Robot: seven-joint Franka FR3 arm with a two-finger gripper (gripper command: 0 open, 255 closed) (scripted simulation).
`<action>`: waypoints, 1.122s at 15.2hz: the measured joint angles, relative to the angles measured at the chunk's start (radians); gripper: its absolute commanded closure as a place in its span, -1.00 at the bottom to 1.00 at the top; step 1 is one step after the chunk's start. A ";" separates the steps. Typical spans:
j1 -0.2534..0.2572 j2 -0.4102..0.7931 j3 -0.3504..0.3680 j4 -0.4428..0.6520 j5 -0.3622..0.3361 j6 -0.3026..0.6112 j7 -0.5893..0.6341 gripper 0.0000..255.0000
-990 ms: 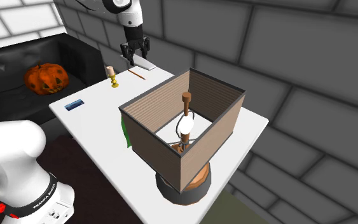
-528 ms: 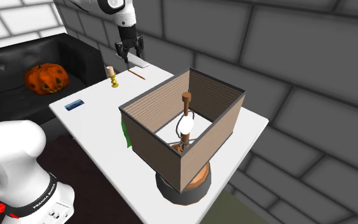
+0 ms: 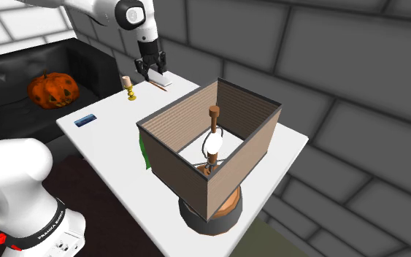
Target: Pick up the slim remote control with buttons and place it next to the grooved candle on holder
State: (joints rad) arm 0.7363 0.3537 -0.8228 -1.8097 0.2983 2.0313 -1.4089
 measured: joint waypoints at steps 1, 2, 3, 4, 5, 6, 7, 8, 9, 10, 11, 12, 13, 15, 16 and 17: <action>-0.003 0.007 0.003 -0.003 0.006 0.008 -0.004 1.00; -0.004 0.010 0.005 -0.012 0.009 0.019 -0.007 1.00; -0.009 0.020 0.009 -0.019 0.019 0.033 -0.014 1.00; -0.011 0.025 0.012 -0.026 0.024 0.043 -0.018 1.00; -0.008 0.025 0.014 -0.039 0.026 0.056 -0.018 1.00; -0.014 0.037 0.019 -0.039 0.035 0.065 -0.024 1.00; -0.015 0.045 0.024 -0.046 0.043 0.078 -0.027 1.00; -0.018 0.052 0.027 -0.049 0.049 0.086 -0.031 1.00; -0.022 0.060 0.032 -0.056 0.057 0.098 -0.036 1.00; -0.023 0.066 0.036 -0.061 0.063 0.107 -0.039 1.00; -0.029 0.075 0.040 -0.062 0.071 0.116 -0.046 1.00; -0.032 0.081 0.043 -0.068 0.077 0.126 -0.051 1.00; -0.034 0.087 0.048 -0.075 0.084 0.138 -0.055 1.00; -0.042 0.100 0.055 -0.085 0.096 0.157 -0.066 1.00; -0.049 0.112 0.062 -0.082 0.106 0.164 -0.072 1.00; -0.049 0.119 0.067 -0.087 0.112 0.174 -0.073 1.00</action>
State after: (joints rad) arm 0.6870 0.4726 -0.7558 -1.8964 0.4104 2.2049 -1.4821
